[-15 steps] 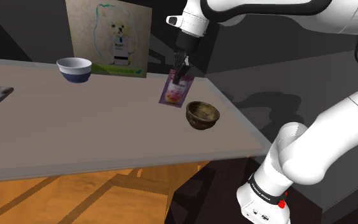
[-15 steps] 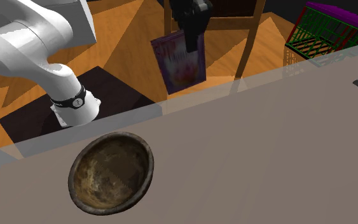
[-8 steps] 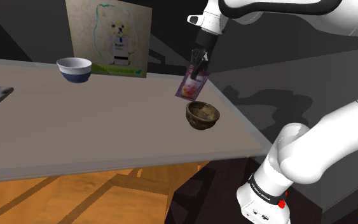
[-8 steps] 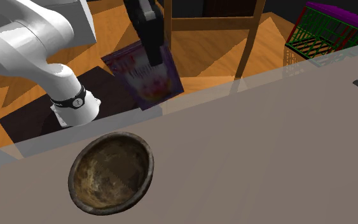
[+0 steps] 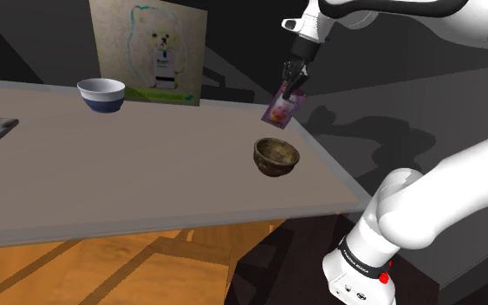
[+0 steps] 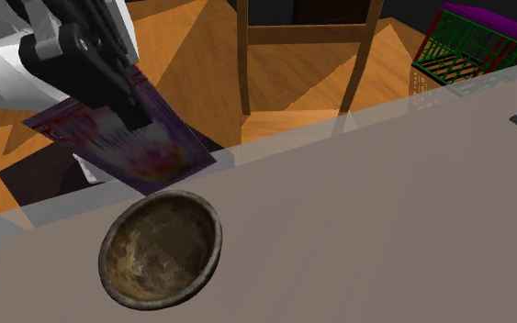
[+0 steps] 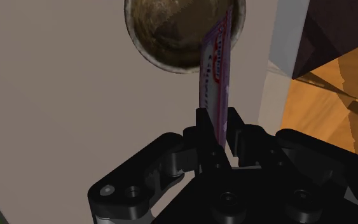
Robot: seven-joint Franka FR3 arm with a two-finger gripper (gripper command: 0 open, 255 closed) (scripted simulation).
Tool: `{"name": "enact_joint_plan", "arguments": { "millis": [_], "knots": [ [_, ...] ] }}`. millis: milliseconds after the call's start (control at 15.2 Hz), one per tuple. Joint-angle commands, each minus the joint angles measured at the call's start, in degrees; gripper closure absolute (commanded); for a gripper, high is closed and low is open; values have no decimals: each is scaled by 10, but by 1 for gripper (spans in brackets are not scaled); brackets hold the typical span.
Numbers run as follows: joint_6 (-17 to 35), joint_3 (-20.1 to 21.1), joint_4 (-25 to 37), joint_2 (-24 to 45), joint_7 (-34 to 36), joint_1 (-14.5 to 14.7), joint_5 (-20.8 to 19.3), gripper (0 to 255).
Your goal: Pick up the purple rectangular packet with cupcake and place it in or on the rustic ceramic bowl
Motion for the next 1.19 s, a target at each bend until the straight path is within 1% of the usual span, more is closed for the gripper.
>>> {"name": "enact_joint_plan", "arguments": {
  "millis": [0, 66, 1122],
  "knots": [
    [-13, -21, 11, 0, -28, -9, -7, 255],
    [-16, -28, 16, 1, -37, -12, -10, 255],
    [105, -36, -114, -7, -46, -17, -15, 255]
  ]
}}
